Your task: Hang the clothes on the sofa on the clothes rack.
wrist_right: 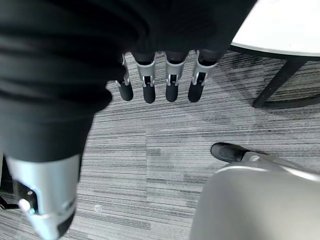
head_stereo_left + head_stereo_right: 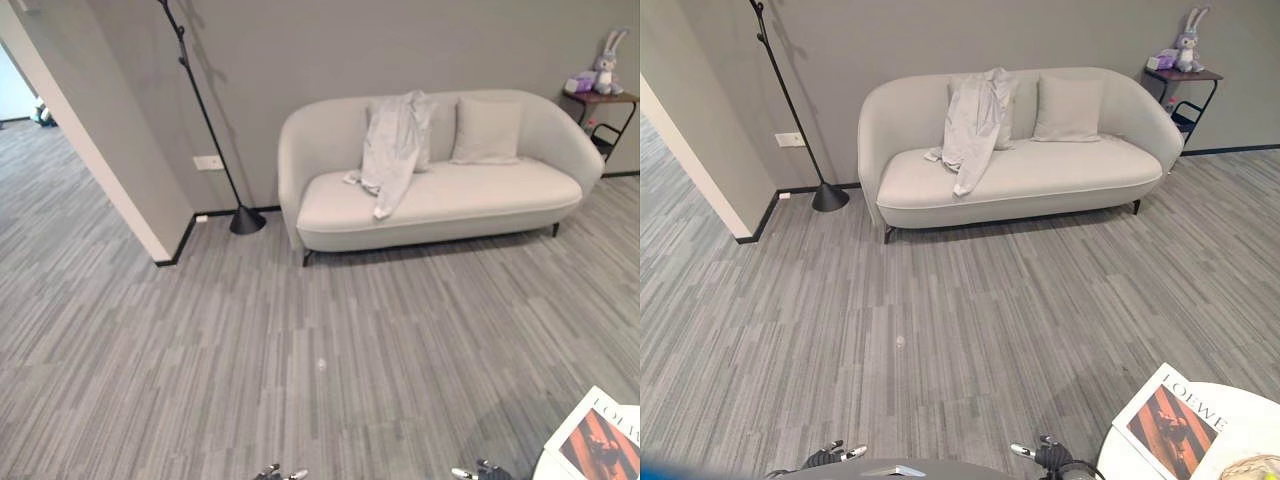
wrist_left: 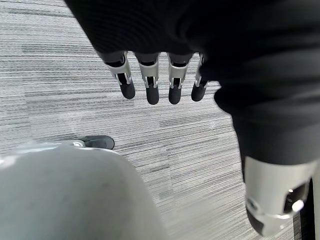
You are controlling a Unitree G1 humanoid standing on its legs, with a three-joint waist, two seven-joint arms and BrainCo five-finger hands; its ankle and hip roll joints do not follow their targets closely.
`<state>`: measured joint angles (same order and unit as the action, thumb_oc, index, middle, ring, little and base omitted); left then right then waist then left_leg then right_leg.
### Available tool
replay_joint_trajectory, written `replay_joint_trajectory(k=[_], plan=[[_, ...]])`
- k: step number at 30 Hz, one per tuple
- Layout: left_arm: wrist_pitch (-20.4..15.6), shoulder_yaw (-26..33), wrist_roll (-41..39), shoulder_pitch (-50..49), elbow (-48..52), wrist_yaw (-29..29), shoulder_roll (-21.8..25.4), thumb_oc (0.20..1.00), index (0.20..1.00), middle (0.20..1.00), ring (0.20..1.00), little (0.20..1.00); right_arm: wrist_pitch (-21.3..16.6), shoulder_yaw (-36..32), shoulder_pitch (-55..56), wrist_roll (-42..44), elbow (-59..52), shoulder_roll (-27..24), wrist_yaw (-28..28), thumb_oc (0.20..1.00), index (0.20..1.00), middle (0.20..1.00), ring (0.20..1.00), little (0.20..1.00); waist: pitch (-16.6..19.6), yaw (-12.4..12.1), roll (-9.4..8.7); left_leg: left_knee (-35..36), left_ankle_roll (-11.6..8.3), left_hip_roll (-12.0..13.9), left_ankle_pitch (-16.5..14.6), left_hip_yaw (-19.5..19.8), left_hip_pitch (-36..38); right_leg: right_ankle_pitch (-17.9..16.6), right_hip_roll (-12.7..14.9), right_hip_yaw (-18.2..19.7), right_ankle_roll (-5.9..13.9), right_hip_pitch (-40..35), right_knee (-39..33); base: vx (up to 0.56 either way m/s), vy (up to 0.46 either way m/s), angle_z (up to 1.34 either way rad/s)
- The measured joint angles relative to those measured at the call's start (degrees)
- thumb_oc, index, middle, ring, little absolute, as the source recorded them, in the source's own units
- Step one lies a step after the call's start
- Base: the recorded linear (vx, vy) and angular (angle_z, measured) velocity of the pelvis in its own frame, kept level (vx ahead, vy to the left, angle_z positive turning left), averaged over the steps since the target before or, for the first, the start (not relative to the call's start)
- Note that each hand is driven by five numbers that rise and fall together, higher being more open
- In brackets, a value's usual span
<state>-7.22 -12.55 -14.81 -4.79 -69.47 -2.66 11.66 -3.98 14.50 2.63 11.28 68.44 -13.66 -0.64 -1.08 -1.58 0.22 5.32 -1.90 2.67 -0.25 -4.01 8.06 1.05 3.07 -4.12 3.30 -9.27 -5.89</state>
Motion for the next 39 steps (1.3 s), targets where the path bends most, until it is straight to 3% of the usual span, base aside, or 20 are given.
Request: replay_joint_trajectory(k=[25,26,27,29,31,32,35,37,39], plan=[[-0.13,-0.76,0.39,1.28,0.01,0.03,0.05,1.000,1.000,1.000,1.000,1.000,0.28,0.09,-0.83,-0.14,-0.01,-0.50,-1.17,1.000,1.000,1.000,1.000,1.000,0.15,-0.11,0.11,0.03,0.12,-0.56,0.04,-1.53,-2.03,-0.69,0.58,1.59,0.52,2.91,0.27,-0.01,0.054,-0.04],[-0.14,-2.32,1.67,2.87,-0.04,-0.05,-0.03,1.000,1.000,1.000,1.000,1.000,0.29,0.06,-2.84,-0.12,0.00,-1.37,-1.16,1.000,1.000,1.000,1.000,1.000,-1.45,-0.19,1.32,0.02,0.72,-0.81,0.32,-1.86,-3.24,1.02,1.13,1.55,1.68,7.68,7.19,-0.04,0.201,-0.19],[-0.15,-2.35,2.22,3.92,-0.33,-0.04,0.00,1.000,1.000,1.000,1.000,1.000,0.27,0.07,-3.24,-0.10,0.21,-1.46,-1.17,1.000,1.000,1.000,1.000,1.000,-2.51,-0.13,0.74,0.32,1.48,-2.03,-0.19,-1.72,-3.52,1.78,1.61,1.74,2.21,9.93,11.13,-0.03,0.207,-0.29],[-0.10,-3.02,2.63,5.84,-1.83,-0.08,-0.07,1.000,1.000,1.000,1.000,1.000,0.25,0.07,-5.49,-0.04,0.60,-2.02,-1.17,1.000,1.000,1.000,1.000,1.000,-5.18,-0.05,1.48,0.33,2.53,-2.13,-0.01,-0.62,-3.55,2.46,2.30,1.30,3.42,19.40,29.40,0.06,0.106,-0.23],[-0.16,-3.96,2.66,7.29,-3.31,0.02,1.15,1.000,1.000,1.000,1.000,1.000,0.34,-0.11,-5.36,0.07,2.32,-0.95,-1.15,1.000,1.000,1.000,1.000,1.000,-6.89,0.35,-0.25,0.28,5.02,-4.26,-0.28,0.23,-2.21,1.78,5.60,2.61,4.76,27.96,45.20,0.33,0.004,0.18],[-0.17,-3.96,2.65,7.35,-3.22,0.02,1.62,1.000,1.000,1.000,1.000,1.000,0.27,-0.28,-5.30,0.26,2.17,-0.58,-1.14,1.000,1.000,1.000,1.000,1.000,-7.31,0.57,-0.95,0.29,5.38,-4.69,-0.35,0.35,-2.18,1.89,6.01,3.21,4.98,29.11,43.89,0.35,-0.071,0.20],[-0.02,-3.46,2.52,7.12,-3.33,0.11,2.01,1.000,1.000,1.000,1.000,1.000,0.17,-0.89,-5.55,1.48,2.25,-0.56,-1.17,1.000,1.000,1.000,1.000,1.000,-7.56,2.11,-1.51,0.09,5.45,-4.87,-0.33,2.29,-3.76,2.22,5.92,2.63,6.31,28.61,24.43,0.30,-0.094,0.26],[0.15,-3.31,2.49,7.22,-3.50,0.21,2.02,1.000,1.000,1.000,1.000,1.000,0.15,-1.16,-5.98,2.41,2.36,-0.51,-1.15,1.000,1.000,1.000,1.000,1.000,-7.98,3.31,-1.77,0.01,5.45,-5.02,-0.33,2.86,-3.62,-2.26,6.05,1.04,7.15,26.99,7.58,0.46,-0.115,0.20],[0.09,-3.23,2.43,7.78,-2.58,0.46,1.83,1.000,1.000,1.000,1.000,1.000,0.19,-1.78,-5.96,2.69,2.75,-0.20,-1.11,1.000,1.000,1.000,1.000,1.000,-8.27,4.10,-2.17,-0.01,5.22,-4.97,-1.59,3.47,-2.36,-4.35,6.54,-2.47,7.73,27.02,-0.08,0.41,-0.154,0.22]])
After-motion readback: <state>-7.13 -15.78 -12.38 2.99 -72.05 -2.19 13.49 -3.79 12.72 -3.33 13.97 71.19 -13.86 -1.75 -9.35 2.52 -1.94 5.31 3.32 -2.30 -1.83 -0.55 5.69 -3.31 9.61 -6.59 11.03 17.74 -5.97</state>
